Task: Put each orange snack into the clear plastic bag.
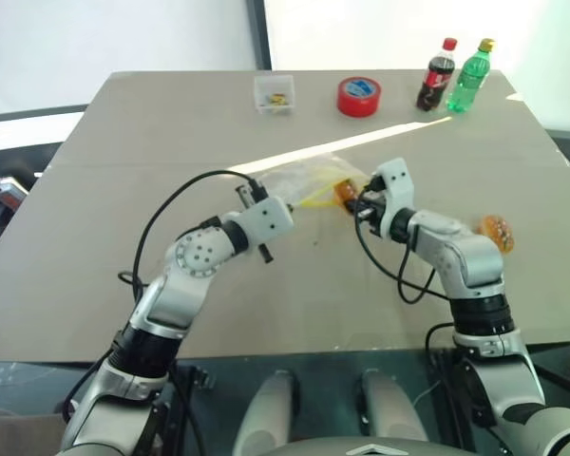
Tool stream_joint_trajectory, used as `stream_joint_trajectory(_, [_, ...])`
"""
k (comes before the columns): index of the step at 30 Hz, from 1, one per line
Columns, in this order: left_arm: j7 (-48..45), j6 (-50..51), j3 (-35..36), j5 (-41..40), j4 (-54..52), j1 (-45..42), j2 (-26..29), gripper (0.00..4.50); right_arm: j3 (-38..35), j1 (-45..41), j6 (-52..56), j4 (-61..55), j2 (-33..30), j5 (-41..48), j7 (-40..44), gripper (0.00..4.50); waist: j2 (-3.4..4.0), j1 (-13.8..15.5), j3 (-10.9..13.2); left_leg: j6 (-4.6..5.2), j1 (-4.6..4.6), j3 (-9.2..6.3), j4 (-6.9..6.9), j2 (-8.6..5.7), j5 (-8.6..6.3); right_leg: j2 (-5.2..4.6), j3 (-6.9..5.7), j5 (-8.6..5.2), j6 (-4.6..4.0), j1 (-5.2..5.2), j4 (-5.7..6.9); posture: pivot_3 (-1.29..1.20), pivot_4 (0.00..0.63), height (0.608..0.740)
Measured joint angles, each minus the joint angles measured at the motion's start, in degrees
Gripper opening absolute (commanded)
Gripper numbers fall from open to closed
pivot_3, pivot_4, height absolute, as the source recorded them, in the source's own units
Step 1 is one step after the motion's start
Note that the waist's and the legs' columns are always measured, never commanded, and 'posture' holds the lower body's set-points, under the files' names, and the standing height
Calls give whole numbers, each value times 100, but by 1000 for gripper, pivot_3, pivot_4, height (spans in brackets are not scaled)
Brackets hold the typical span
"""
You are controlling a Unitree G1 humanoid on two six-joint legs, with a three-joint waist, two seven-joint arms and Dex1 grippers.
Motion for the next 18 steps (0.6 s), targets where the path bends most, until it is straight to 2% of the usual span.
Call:
stream_joint_trajectory(3, [-106,-111,-3,-10,1,-2,2,0,396,-97,-152,77,-314,-136,234,41,0,-2,0,0,0,4,0,0,0,0,-1,0,0,0,-1,0,150,740])
stream_joint_trajectory(8, [-256,-442,-31,-36,21,-20,7,0,850,-193,-348,421,-342,-275,491,41,0,-8,0,0,0,4,0,1,0,1,0,0,0,-1,0,0,150,740])
stream_joint_trajectory(14, [-367,-981,-37,-36,293,-84,46,0,1011,-756,-677,849,-297,-306,855,41,0,-6,0,0,0,3,0,1,0,1,0,0,0,-1,0,0,150,740])
stream_joint_trajectory(18, [-418,-1160,-39,-35,398,-90,64,0,869,-1065,-966,1481,-42,-349,742,41,0,-6,0,0,0,2,0,1,0,1,1,0,-1,-2,0,0,150,740])
